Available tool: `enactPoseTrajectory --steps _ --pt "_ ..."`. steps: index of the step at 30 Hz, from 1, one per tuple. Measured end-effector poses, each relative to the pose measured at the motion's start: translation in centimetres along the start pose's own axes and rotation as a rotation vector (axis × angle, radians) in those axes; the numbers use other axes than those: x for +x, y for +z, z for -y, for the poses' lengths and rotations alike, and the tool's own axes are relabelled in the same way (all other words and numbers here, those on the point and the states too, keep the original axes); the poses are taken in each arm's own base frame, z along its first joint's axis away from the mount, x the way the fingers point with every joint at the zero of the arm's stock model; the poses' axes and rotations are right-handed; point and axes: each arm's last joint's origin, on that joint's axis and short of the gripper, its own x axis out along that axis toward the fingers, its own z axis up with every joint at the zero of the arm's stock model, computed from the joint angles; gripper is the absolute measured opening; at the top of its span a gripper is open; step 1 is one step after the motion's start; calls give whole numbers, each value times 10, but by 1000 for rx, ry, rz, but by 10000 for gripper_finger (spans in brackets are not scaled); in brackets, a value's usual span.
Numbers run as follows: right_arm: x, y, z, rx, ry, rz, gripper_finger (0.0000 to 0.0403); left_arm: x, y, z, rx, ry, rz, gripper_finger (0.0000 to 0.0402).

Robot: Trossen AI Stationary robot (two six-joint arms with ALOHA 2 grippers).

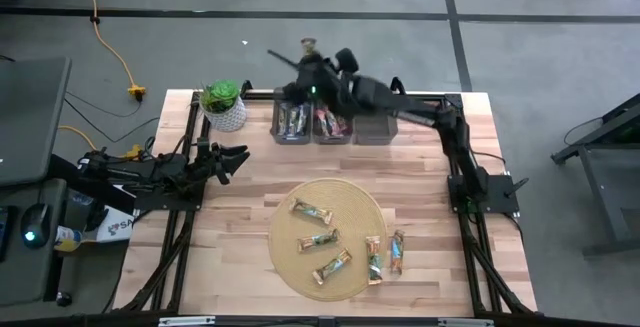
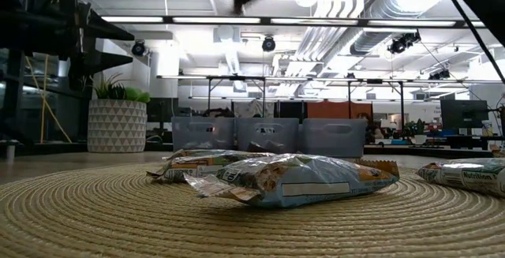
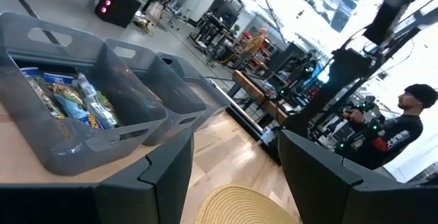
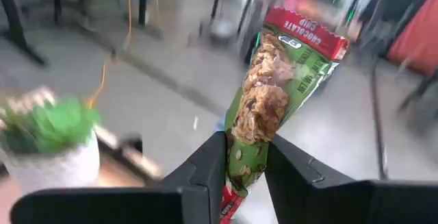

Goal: Pick and place Granola Bars by type
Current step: Put the red granola bar into the middle black bin

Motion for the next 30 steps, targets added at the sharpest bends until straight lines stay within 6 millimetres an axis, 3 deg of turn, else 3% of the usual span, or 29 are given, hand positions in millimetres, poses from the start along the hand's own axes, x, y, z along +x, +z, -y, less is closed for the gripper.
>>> enactPoseTrajectory --steps 6,14,22,30 --pt "54 -28 39 85 161 -298 83 0 0 0 0 -1 -1 211" --pt "105 -83 65 236 282 -607 83 0 0 0 1 -1 -2 211" --pt "122 -151 66 225 302 -847 83 0 0 0 1 -3 -4 211" --pt "130 -175 62 213 347 -832 83 0 0 0 1 -3 -4 211"
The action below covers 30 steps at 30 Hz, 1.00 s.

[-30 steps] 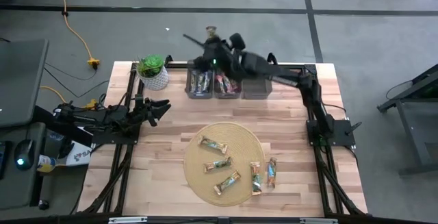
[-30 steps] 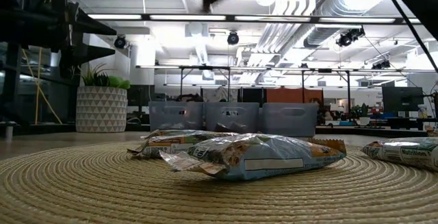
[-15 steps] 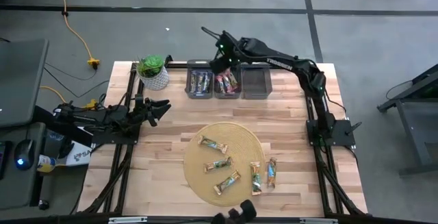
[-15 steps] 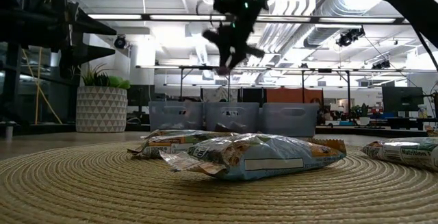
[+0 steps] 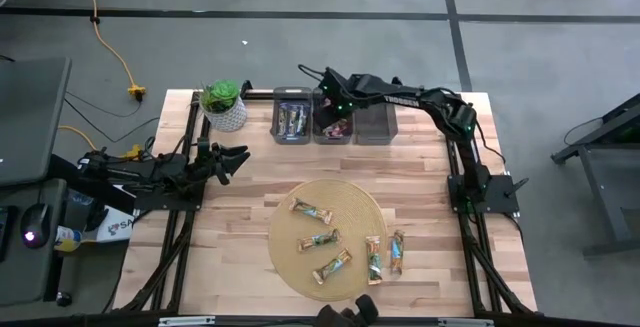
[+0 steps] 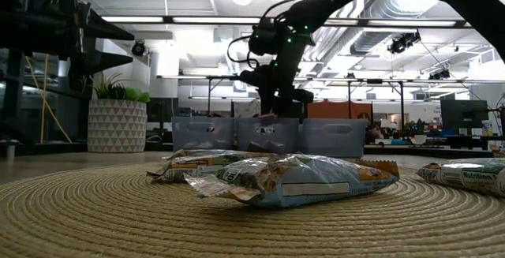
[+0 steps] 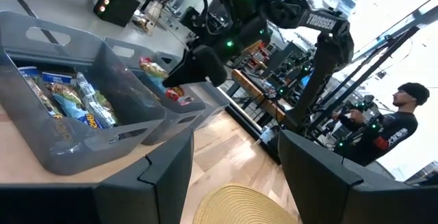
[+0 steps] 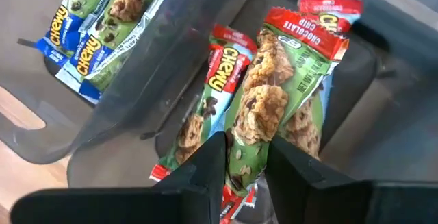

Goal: Pick and place Granola Bars by type
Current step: Put the red granola bar into the middle black bin, then put the yellow granola bar into the right black bin

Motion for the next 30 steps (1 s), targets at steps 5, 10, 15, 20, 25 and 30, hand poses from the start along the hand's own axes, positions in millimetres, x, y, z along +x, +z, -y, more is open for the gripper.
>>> enactPoseTrajectory --steps 5,10,15,20,25,30 --pt "3 4 6 -6 8 29 83 0 0 0 0 0 0 211" --pt "3 7 10 -28 25 26 83 0 0 0 0 0 0 211" --pt "3 6 9 -61 49 14 83 0 0 0 0 1 0 211" --pt "3 6 8 -97 65 8 96 0 0 0 0 1 0 211" --pt "3 5 8 -105 67 6 126 0 0 0 0 1 0 211" --pt "3 5 7 -130 94 0 154 0 0 0 0 1 0 211"
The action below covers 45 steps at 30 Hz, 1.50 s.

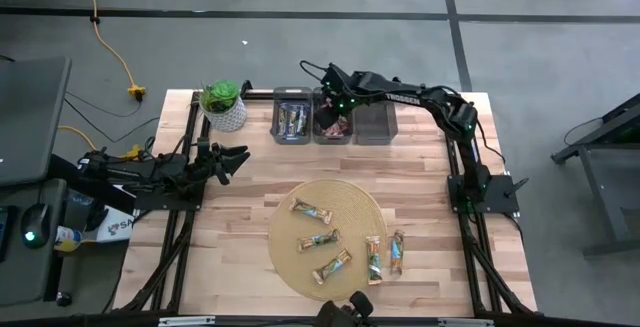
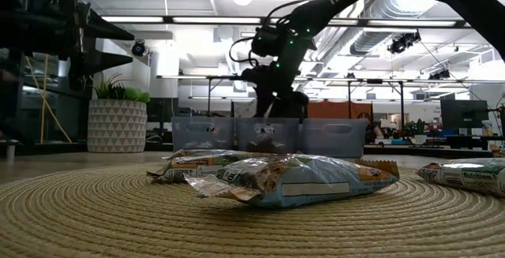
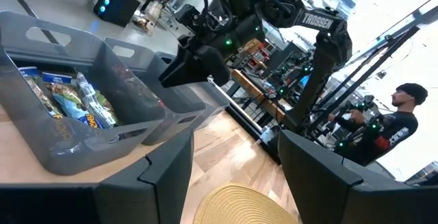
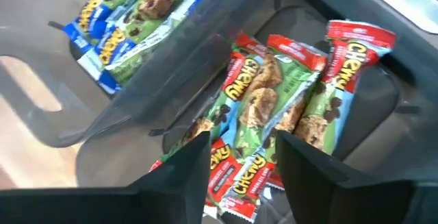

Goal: Pick and place Granola Bars by type
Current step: Put the yellow granola bar into the right black bin

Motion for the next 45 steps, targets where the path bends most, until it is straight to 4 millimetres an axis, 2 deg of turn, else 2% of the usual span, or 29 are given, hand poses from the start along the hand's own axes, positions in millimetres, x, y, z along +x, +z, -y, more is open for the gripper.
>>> enactPoseTrajectory --steps 5,9,13,19,25,29,34,39,45 --pt "-3 1 -3 -41 61 3 175 0 0 0 0 0 0 211" --pt "-25 6 -8 -96 128 48 184 0 0 0 0 1 1 211" --pt "-63 12 -15 -173 178 151 186 0 0 0 0 2 1 211" --pt "-136 10 -27 -227 241 307 186 0 0 0 0 2 1 211" --pt "-203 -13 -54 -269 342 407 186 0 0 0 0 1 1 211" --pt "-248 -37 -71 -253 439 458 186 0 0 0 0 1 1 211" --pt "-291 -68 -91 -227 574 483 186 0 0 0 0 1 0 211" --pt "-318 -96 -109 -218 696 456 186 0 0 0 0 1 0 211" --pt "-322 -120 -132 -192 788 357 186 0 0 0 0 1 0 211"
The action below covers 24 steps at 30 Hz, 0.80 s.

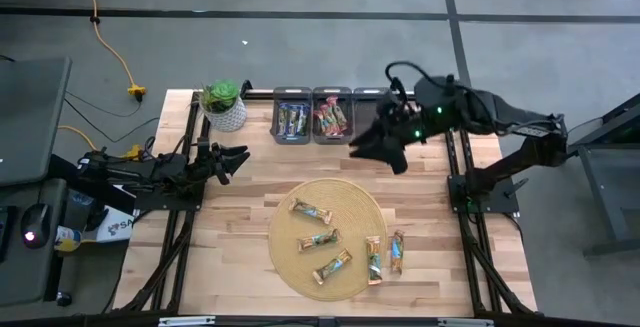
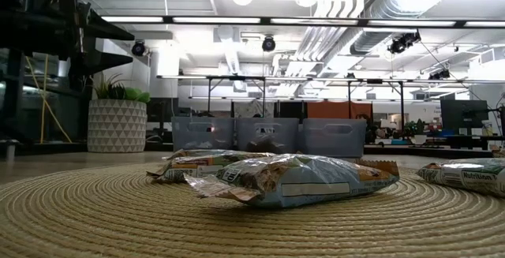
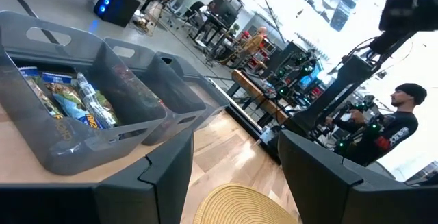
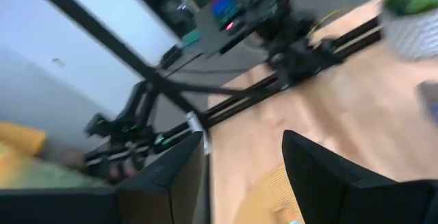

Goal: Pick and place Granola Bars by type
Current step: Put the yellow granola bar into the right black bin

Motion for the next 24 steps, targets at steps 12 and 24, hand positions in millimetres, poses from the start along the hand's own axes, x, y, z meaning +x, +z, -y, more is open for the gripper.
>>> enactPoseTrajectory --steps 12,24 --pt "40 -97 18 511 -306 -381 186 0 0 0 0 0 0 211" --pt "72 -219 38 948 -513 -532 186 0 0 0 0 0 0 211"
